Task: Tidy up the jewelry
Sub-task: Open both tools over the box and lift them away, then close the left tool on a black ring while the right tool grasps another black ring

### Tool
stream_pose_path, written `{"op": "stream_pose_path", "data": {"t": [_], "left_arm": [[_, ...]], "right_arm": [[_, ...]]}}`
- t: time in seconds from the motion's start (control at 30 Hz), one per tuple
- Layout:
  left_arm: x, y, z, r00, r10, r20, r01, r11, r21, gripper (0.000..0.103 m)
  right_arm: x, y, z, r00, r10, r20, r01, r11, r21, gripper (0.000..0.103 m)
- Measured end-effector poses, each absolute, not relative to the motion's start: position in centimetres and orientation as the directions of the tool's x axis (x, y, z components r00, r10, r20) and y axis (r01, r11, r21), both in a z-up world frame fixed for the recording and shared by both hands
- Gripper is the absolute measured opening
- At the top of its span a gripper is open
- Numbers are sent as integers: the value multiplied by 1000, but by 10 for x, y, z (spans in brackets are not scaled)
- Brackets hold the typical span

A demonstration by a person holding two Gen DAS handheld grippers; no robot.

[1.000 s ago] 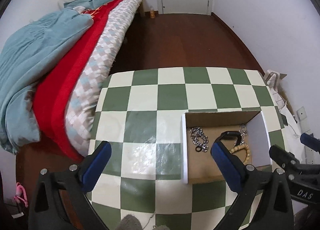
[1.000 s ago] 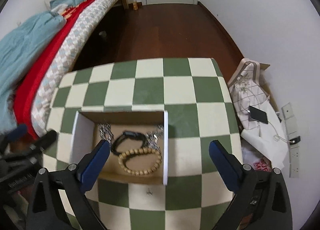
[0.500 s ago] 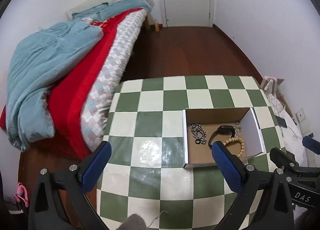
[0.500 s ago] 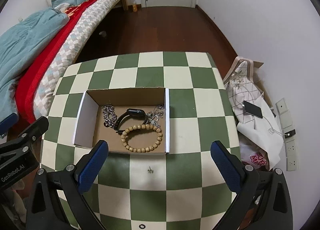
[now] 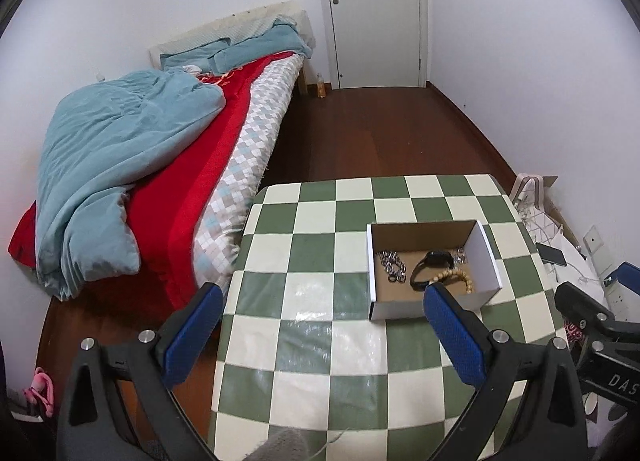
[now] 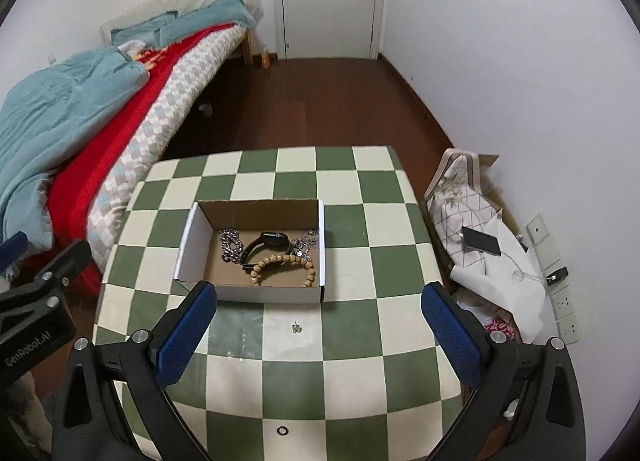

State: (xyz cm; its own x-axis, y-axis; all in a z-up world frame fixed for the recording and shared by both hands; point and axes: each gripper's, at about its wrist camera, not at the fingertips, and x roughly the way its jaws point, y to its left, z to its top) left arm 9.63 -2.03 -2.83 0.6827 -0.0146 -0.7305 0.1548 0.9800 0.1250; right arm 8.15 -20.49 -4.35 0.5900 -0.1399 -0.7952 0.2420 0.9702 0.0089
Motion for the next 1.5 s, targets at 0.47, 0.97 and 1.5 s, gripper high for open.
{"op": "stream_pose_path", "data": {"t": [0.47, 0.97, 1.5], "left_arm": [[18, -62, -161, 518, 28, -855, 267, 944, 192, 102], [-15, -142, -223, 423, -67, -904, 467, 871, 154, 45], [9, -117, -214, 428, -113, -897, 429, 899, 91, 1]], "right_arm": [[-8, -220, -153, 432, -143, -890, 343, 939, 16, 102], [-52, -268, -236, 326, -105, -939, 477, 877, 67, 56], [-46, -285, -228, 375, -89, -923, 502, 856, 121, 56]]}}
